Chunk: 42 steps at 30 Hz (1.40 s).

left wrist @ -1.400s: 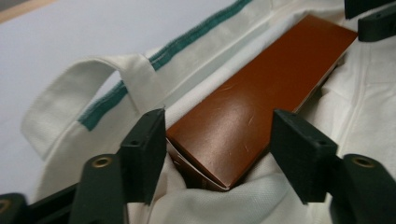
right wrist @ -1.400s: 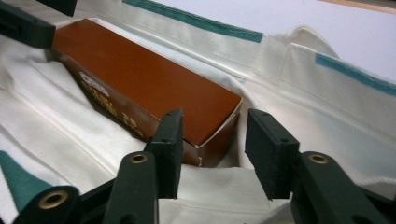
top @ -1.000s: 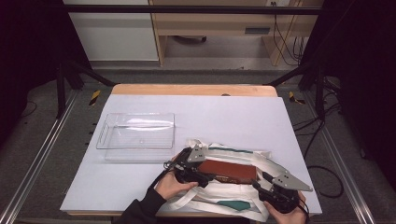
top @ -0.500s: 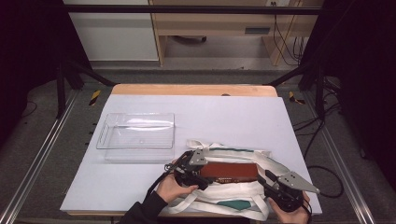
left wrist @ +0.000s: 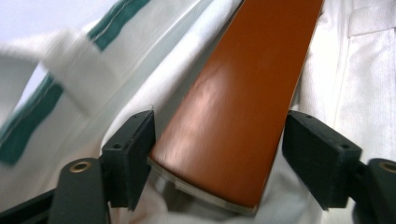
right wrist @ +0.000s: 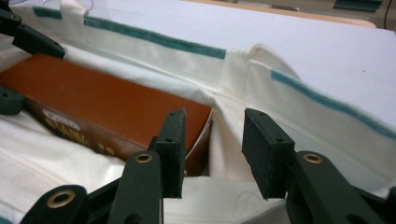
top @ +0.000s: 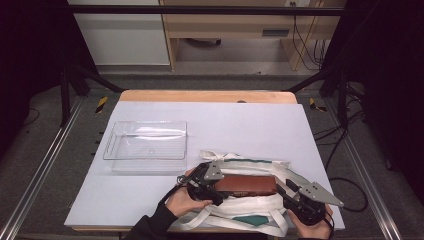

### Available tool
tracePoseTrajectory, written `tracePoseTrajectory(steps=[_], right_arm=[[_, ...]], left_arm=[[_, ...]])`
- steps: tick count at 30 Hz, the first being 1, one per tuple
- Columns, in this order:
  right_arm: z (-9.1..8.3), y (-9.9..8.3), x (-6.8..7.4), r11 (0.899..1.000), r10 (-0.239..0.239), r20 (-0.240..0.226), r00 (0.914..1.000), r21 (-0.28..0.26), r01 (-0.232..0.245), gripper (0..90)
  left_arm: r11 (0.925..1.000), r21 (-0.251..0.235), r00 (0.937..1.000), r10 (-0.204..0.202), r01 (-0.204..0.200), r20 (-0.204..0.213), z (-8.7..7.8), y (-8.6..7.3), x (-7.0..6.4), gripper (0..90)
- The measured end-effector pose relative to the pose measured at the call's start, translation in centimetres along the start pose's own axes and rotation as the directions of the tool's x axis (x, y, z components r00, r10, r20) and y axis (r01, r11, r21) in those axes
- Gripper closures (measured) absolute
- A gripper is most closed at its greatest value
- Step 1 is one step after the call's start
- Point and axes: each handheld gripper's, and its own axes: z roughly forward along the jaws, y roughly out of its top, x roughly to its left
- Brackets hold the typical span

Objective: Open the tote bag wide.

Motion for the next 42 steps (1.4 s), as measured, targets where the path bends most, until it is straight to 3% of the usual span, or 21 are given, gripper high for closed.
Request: tracePoseTrajectory(steps=[6, 8, 20, 24, 25, 30, 34, 42], right_arm=[[-0.1, 0.1, -0.4, 1.0, 0.01, 0.012, 0.9999, -0.017, -0.01, 60.4], [-0.1, 0.1, -0.4, 1.0, 0.008, 0.012, 0.9999, -0.021, -0.008, 60.4], [0.1, 0.1, -0.7, 1.0, 0.01, 0.015, 0.9998, -0.014, -0.01, 60.2], [-0.1, 0.0, -0.9, 0.999, 0.02, 0.025, 0.9995, -0.026, -0.019, 60.7], [-0.2, 0.0, -0.9, 0.999, 0.026, 0.026, 0.9993, -0.029, -0.025, 60.8], [-0.2, -0.2, -1.1, 0.999, 0.033, 0.041, 0.9986, -0.037, -0.031, 60.9], [-0.3, -0.2, -1.2, 0.998, 0.039, 0.054, 0.9978, -0.043, -0.037, 60.9], [-0.6, 0.0, -1.2, 0.997, 0.04, 0.059, 0.9975, -0.064, -0.037, 58.9]], left_arm=[[0.9994, 0.01, 0.9986, 0.034, -0.034, 0.04, 1.0, 1.2, 0.0, 22.0], [0.9979, 0.038, 0.9974, 0.052, -0.054, 0.051, 1.8, 1.9, -0.1, 23.0], [0.9908, 0.106, 0.9933, 0.075, -0.084, 0.088, 3.6, 2.3, 0.0, 29.4], [0.9911, 0.107, 0.9902, 0.065, -0.079, 0.123, 3.2, 2.4, 0.2, 35.7], [0.9942, 0.093, 0.9891, 0.041, -0.055, 0.141, 2.9, 2.4, 0.1, 36.9], [0.9948, 0.087, 0.989, 0.041, -0.054, 0.142, 1.8, 2.6, -0.1, 39.6], [0.999, 0.036, 0.9888, 0.022, -0.028, 0.148, 0.0, 2.9, -0.2, 40.2], [0.999, -0.006, 0.991, 0.045, -0.045, 0.126, -2.5, 3.9, -0.3, 41.1]])
